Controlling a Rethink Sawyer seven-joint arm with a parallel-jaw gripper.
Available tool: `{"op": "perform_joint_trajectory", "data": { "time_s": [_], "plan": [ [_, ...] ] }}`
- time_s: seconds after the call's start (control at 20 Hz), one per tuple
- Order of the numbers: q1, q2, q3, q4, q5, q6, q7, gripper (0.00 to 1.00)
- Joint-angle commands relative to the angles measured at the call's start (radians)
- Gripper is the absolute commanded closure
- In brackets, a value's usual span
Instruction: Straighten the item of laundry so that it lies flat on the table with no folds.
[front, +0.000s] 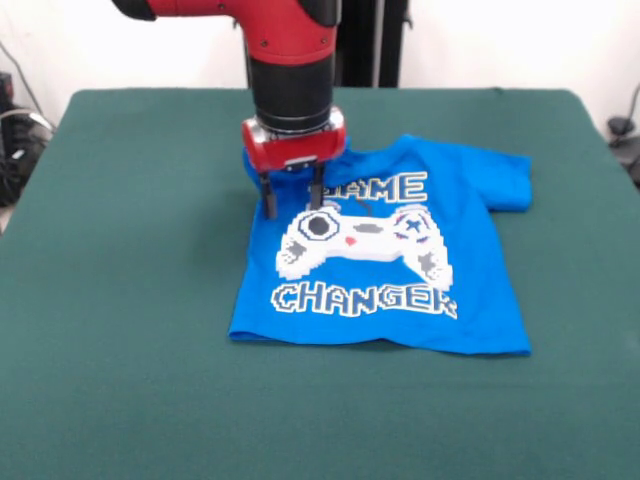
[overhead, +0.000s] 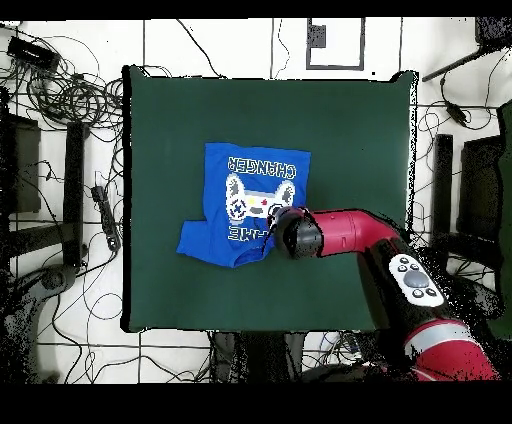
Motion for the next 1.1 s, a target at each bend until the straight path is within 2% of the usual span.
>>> {"op": "perform_joint_trajectory", "data": {
  "time_s": [0.05, 0.85, 1.1],
  "plan": [
    [0.034, 0.011, -0.015, 0.134, 0.033, -0.088, 0.196, 0.0],
    [0.004, -0.035, -0.015, 0.196, 0.045, -0.082, 0.142, 0.0],
    [-0.005, 0.01, -0.014, 0.165, 0.034, -0.098, 0.133, 0.0]
  ]
}}
